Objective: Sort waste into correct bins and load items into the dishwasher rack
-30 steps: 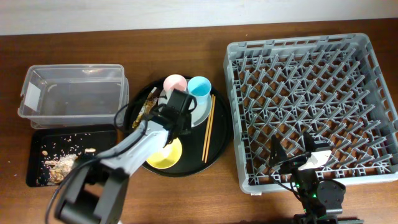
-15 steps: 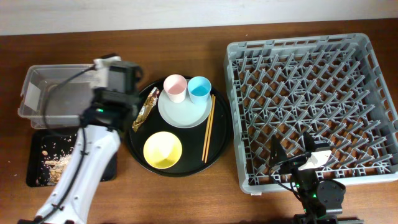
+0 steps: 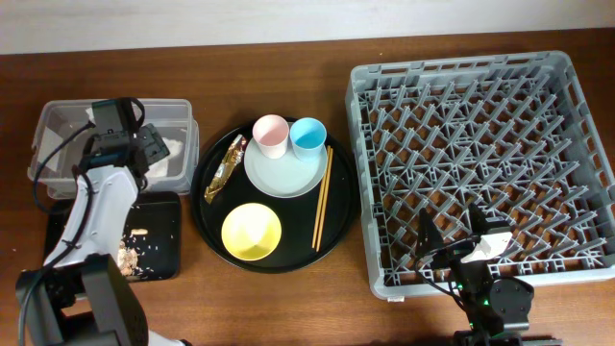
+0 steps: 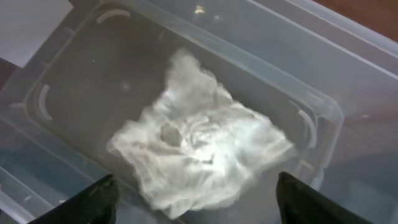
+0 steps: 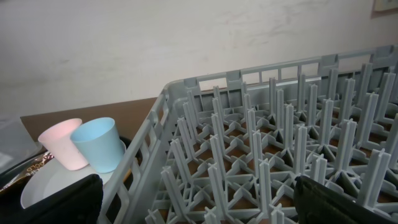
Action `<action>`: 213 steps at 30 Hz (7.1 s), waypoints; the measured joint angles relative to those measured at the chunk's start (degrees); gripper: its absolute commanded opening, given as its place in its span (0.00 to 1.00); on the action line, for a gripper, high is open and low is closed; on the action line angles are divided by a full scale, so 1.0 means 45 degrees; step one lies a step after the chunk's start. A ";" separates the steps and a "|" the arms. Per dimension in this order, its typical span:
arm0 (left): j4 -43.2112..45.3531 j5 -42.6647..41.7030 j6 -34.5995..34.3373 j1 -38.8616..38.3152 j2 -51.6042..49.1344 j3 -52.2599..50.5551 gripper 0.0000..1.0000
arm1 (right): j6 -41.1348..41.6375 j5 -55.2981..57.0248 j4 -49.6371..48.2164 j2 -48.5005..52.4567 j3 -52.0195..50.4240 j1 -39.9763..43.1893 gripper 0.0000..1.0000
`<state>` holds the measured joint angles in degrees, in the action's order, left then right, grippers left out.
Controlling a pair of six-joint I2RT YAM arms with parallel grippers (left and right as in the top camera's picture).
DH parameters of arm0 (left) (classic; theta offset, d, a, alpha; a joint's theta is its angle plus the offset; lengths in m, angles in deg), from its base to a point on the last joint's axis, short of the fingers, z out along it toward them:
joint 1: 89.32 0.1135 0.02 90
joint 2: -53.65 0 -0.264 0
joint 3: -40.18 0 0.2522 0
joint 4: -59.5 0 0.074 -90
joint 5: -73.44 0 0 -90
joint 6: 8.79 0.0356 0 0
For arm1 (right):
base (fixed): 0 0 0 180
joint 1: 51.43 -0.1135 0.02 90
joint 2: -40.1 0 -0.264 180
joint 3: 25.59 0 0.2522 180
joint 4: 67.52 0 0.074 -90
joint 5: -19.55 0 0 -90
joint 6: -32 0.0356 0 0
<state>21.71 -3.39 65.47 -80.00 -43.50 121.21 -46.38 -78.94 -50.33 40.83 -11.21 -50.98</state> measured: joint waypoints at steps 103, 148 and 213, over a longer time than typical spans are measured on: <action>-0.0811 -0.4119 -0.3507 0.1501 0.0748 0.0889 0.69 | 0.0000 -0.0005 0.0000 0.0000 0.0000 0.0000 0.98; -0.5367 -0.6727 -0.1778 -0.1472 0.4420 0.1015 0.99 | 0.1078 -0.1710 0.0899 0.0112 0.0729 0.0000 0.98; -0.5362 -0.6679 -0.1778 -0.1472 0.4420 0.1015 0.99 | -0.7271 0.2395 0.3900 2.4222 1.7626 -0.7601 0.34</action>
<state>-2.42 -33.45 57.47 -86.62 -23.61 125.78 -79.10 -68.16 -32.78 149.83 68.11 -85.19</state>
